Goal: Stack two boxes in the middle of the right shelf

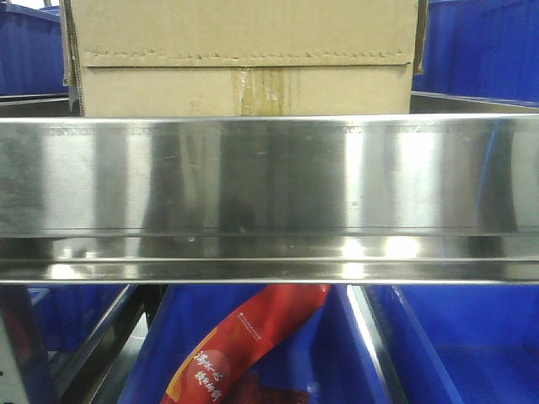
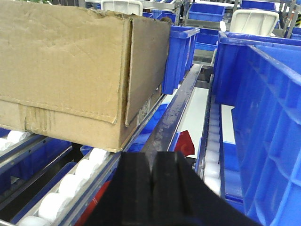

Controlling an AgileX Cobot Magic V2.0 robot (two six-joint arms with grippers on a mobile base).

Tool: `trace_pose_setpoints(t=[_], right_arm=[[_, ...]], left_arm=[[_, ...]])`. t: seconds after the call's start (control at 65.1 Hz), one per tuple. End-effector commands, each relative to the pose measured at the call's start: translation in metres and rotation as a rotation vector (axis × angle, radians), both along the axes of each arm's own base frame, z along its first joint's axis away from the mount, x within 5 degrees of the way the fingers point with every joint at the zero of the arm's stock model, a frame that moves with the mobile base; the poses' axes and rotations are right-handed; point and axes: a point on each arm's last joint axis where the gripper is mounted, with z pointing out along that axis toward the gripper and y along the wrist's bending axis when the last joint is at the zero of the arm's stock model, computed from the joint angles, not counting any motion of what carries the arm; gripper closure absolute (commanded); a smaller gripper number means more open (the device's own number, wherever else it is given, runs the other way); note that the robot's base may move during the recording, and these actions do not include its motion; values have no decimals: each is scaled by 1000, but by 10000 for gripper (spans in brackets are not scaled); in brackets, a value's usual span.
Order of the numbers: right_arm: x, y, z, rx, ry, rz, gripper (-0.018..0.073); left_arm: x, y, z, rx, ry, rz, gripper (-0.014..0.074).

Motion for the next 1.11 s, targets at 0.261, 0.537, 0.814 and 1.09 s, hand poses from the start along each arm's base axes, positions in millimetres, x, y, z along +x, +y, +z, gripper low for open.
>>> trace_pose_setpoints(t=[0.261, 0.537, 0.814, 1.09], right_arm=[[0, -1, 1, -5, -28, -9, 713], [-7, -4, -2, 6, -43, -23, 713], [-29, -24, -54, 114, -144, -243, 713], [-34, -27, -104, 165, -146, -293, 713]], left_arm=[[-1, 0, 2, 0, -18, 2, 708], [-1, 0, 2, 0, -18, 2, 708], [-1, 0, 2, 0, -18, 2, 708], [-1, 0, 2, 0, -18, 2, 708]])
